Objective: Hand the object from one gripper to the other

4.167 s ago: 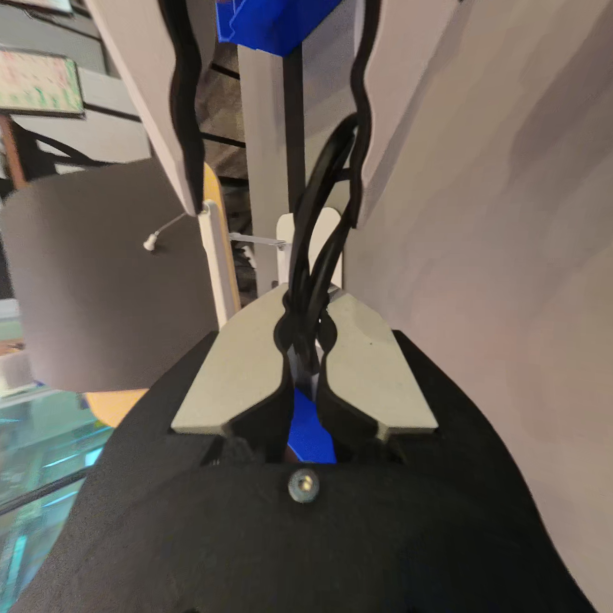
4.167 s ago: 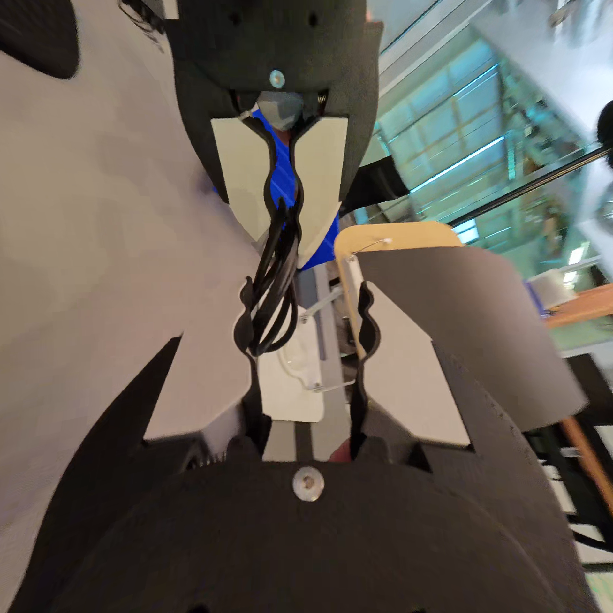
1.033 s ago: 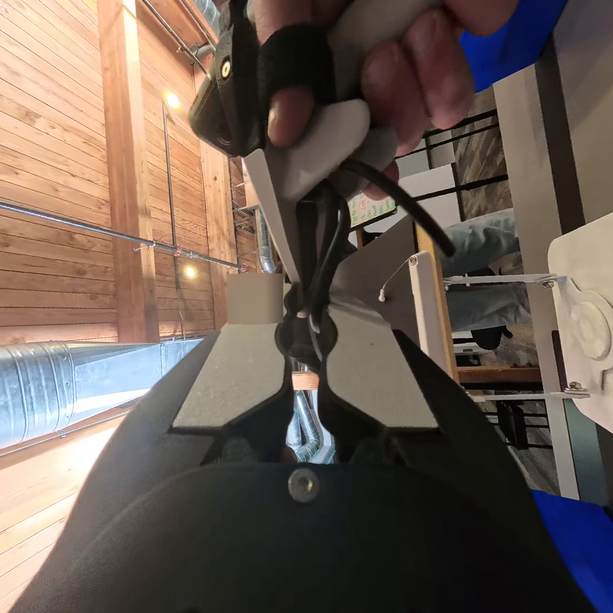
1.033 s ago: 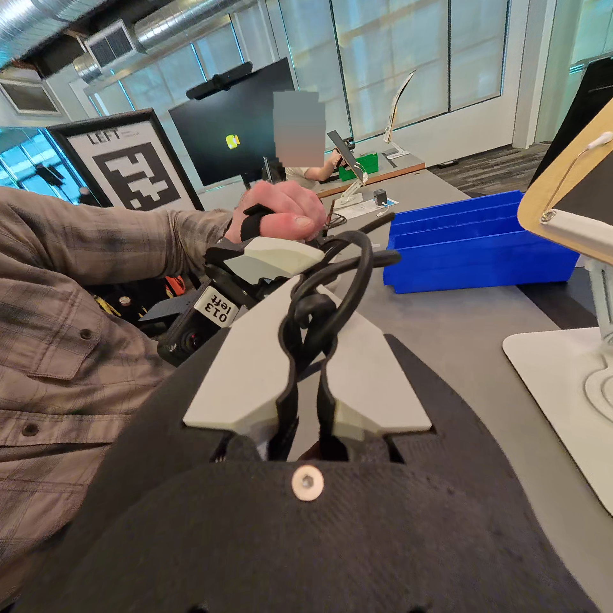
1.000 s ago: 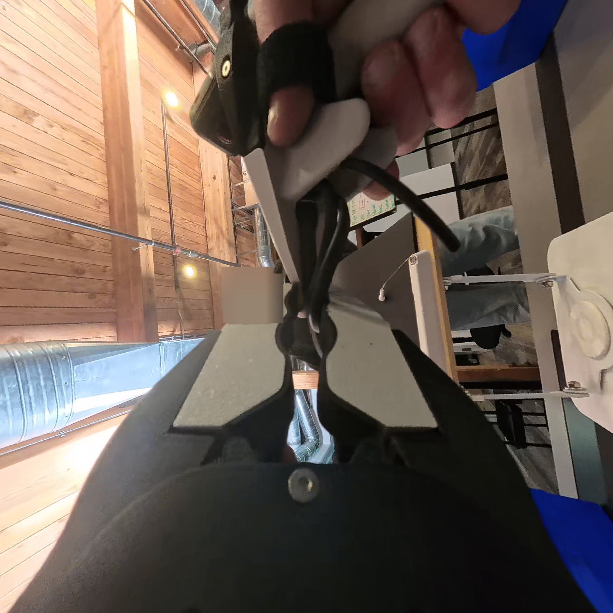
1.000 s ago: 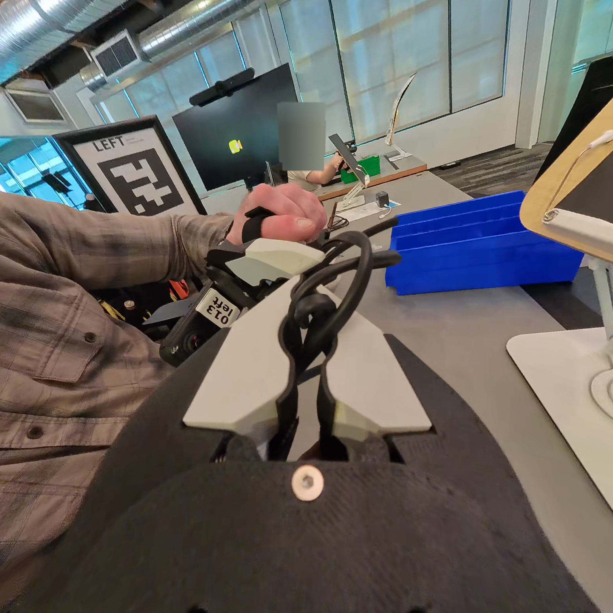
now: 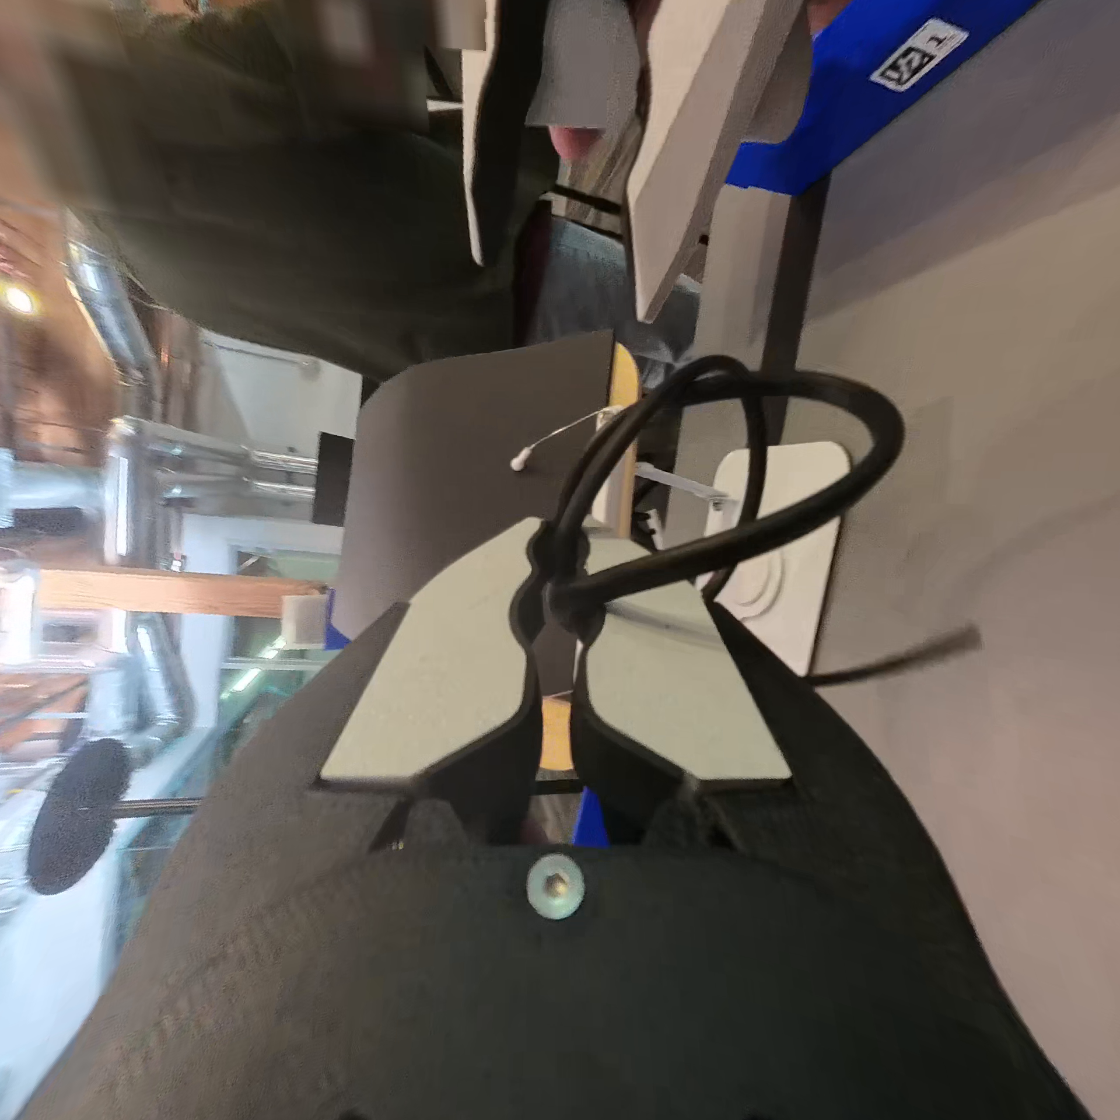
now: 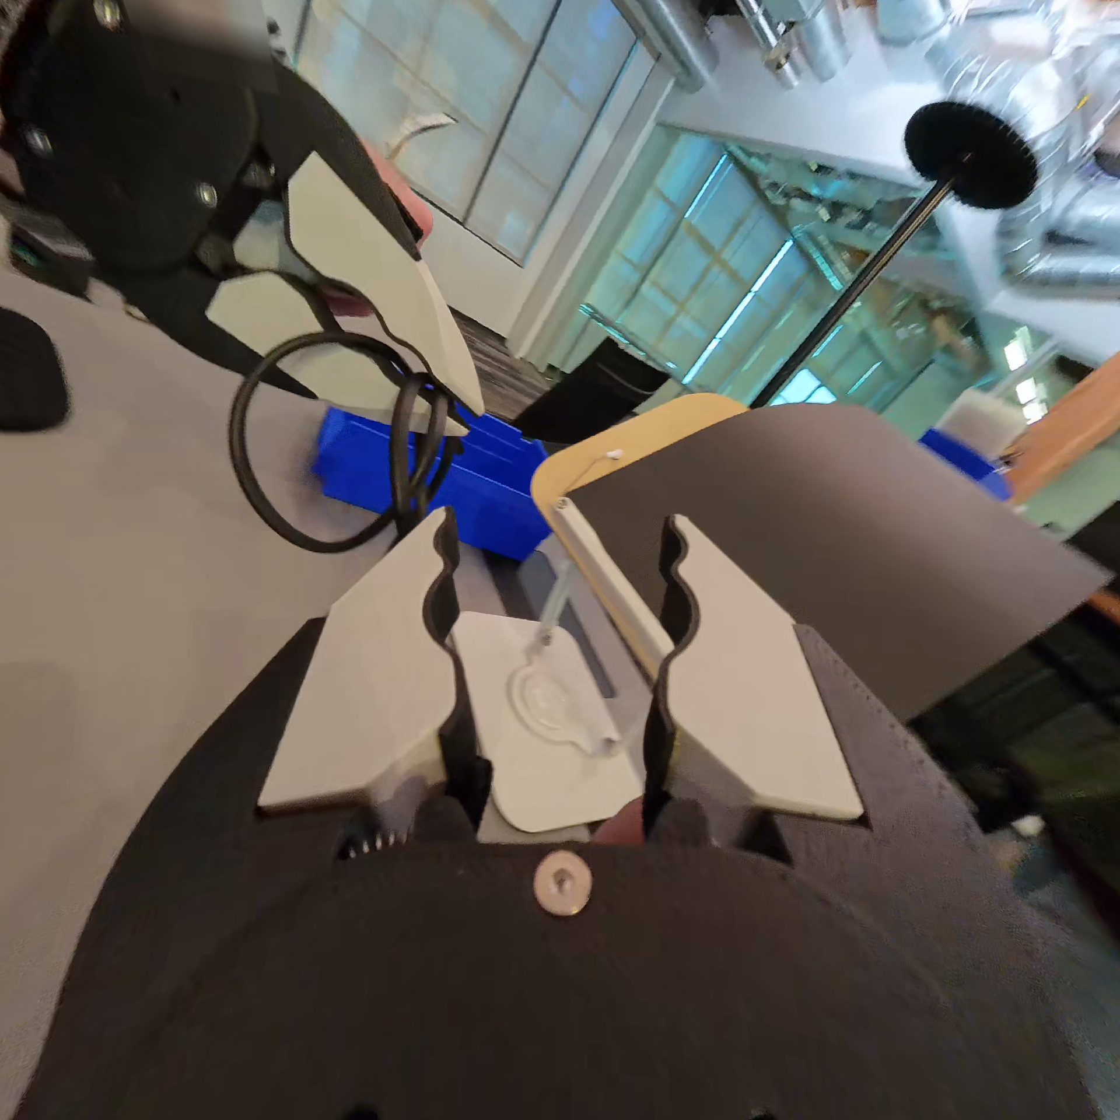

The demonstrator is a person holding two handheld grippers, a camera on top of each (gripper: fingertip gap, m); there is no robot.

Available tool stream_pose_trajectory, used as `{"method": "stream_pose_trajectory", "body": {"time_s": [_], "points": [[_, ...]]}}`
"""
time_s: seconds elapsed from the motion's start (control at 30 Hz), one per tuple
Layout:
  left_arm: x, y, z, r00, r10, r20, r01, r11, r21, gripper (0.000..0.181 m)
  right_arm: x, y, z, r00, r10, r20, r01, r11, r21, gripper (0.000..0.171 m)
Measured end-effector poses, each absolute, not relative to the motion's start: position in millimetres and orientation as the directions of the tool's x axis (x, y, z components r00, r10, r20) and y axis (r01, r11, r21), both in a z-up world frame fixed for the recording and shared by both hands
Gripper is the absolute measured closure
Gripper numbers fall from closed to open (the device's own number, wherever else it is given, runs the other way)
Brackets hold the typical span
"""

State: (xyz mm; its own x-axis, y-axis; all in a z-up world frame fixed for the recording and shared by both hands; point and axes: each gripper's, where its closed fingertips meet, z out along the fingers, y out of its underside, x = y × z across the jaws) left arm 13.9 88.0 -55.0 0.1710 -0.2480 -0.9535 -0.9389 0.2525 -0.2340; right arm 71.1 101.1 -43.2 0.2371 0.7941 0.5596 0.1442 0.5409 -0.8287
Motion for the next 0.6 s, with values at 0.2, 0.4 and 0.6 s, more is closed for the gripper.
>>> {"method": "stream_pose_trajectory", "body": {"time_s": [0.2, 0.4, 0.6], "points": [[14.3, 87.4, -64.2, 0.246, -0.378, -0.893, -0.919, 0.201, -0.339, 0.178, 78.3, 98.6, -33.7, 0.257, 0.706, 0.660, 0.182, 0.636, -0.750, 0.108], [12.9, 87.5, -66.1, 0.318, -0.474, -0.822, -0.895, 0.138, -0.425, 0.178, 82.5, 92.2, -28.1, 0.253, 0.591, 0.766, 0.238, 0.729, -0.642, 0.110], [10.4, 88.0, -68.2, 0.359, -0.527, -0.770, -0.882, 0.080, -0.465, 0.178, 82.1, 85.8, -26.1, 0.249, 0.529, 0.811, 0.249, 0.774, -0.582, 0.116]]}}
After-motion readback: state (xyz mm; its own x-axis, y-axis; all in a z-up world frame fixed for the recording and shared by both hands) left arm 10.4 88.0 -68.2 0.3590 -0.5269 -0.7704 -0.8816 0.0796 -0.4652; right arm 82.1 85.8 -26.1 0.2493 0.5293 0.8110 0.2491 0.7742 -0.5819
